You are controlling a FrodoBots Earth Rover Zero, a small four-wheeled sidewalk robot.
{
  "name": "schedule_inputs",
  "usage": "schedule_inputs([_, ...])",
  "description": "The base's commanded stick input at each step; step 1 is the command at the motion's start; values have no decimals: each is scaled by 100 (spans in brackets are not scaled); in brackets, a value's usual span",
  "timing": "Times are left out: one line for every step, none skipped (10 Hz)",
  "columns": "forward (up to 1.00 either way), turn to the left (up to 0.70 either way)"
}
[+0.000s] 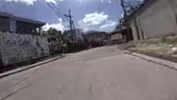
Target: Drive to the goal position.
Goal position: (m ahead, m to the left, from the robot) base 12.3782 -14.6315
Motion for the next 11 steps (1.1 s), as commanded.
schedule_inputs([85,-34])
schedule_inputs([85,-34])
schedule_inputs([85,-34])
schedule_inputs([85,-34])
schedule_inputs([85,-34])
schedule_inputs([85,-8])
schedule_inputs([85,0])
schedule_inputs([85,0])
schedule_inputs([85,0])
schedule_inputs([85,0])
schedule_inputs([85,0])
